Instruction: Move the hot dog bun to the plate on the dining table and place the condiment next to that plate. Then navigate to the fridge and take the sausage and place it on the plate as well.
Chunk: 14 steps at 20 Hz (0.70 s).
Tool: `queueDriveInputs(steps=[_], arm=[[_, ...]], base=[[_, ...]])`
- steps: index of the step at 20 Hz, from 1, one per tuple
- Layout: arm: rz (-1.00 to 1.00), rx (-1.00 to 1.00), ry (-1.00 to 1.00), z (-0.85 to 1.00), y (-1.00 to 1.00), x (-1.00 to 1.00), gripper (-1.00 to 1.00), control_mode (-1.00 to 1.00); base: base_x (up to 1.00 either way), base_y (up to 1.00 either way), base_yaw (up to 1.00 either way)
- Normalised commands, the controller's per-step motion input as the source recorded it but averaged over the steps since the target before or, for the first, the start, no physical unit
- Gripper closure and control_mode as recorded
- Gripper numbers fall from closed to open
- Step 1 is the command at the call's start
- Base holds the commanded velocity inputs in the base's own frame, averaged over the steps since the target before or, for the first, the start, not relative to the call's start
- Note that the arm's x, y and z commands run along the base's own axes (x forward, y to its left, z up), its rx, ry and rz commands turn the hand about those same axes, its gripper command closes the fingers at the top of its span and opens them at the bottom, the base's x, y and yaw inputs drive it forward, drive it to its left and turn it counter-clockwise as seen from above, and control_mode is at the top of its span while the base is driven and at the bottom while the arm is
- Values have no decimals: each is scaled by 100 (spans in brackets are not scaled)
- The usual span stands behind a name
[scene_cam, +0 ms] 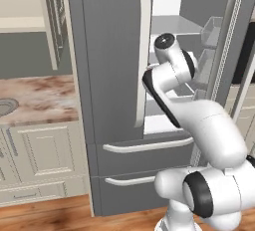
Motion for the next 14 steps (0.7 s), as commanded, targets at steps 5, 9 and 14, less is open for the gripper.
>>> queueDriveInputs(steps=[5, 9, 14], arm=[[0, -1, 4, -24, -2, 88, -100, -100], [0, -6, 4, -18, -18, 61, -100, -100], [-6, -16, 0, -32, -99, -46, -100, -100]], base=[[0, 0, 0], [0, 0, 0], [0, 0, 0]])
